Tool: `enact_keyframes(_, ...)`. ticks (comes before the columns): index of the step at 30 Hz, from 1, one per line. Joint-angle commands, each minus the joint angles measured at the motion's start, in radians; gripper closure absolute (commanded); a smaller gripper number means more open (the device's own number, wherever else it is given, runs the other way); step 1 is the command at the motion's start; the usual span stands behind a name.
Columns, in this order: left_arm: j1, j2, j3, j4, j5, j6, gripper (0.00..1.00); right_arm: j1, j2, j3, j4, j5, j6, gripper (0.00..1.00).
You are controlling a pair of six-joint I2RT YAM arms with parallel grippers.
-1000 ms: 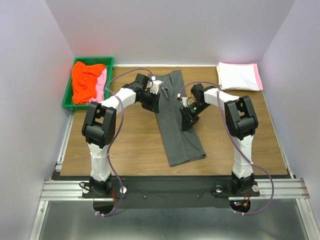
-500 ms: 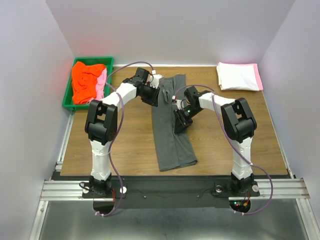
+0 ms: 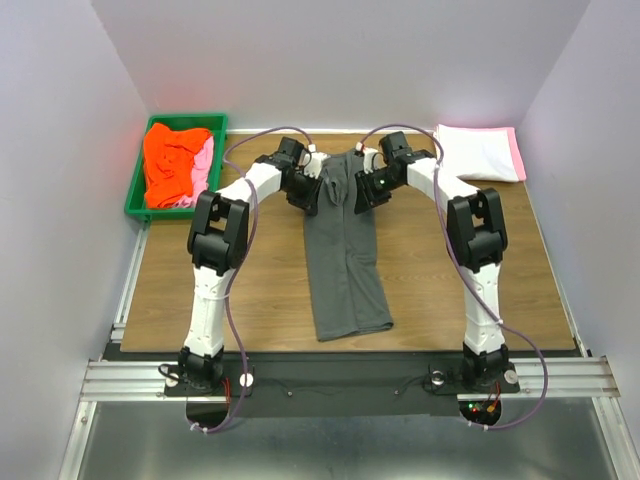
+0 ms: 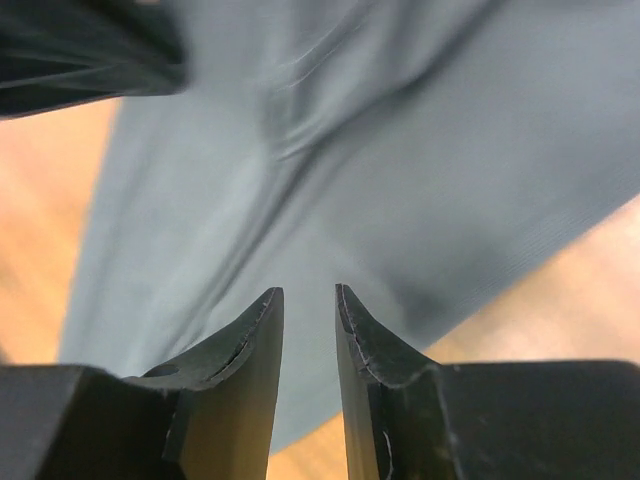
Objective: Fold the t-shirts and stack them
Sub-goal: Fold the tshirt
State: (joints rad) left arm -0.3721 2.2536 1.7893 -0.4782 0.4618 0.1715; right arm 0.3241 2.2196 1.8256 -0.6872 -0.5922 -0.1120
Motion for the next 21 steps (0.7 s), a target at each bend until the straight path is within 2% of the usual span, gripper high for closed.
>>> enact_keyframes(1, 0.016, 0.05, 0.094, -0.039, -0.003, 0.014, 0.71, -0.002, 0.098, 0.099, 0.017, 0.115, -0.008, 0.67)
enact_keyframes(5, 0.032, 0.133, 0.223, -0.068, -0.021, 0.023, 0.71, -0.02, 0.213, 0.19, 0.017, 0.192, 0.017, 0.69)
enact_keyframes(9, 0.053, 0.182, 0.309, -0.083, -0.043, 0.028, 0.71, -0.036, 0.258, 0.254, 0.018, 0.242, 0.02, 0.69)
enact_keyframes(21, 0.085, 0.261, 0.465, -0.071, -0.071, 0.048, 0.68, -0.053, 0.371, 0.412, 0.04, 0.272, 0.015, 0.68)
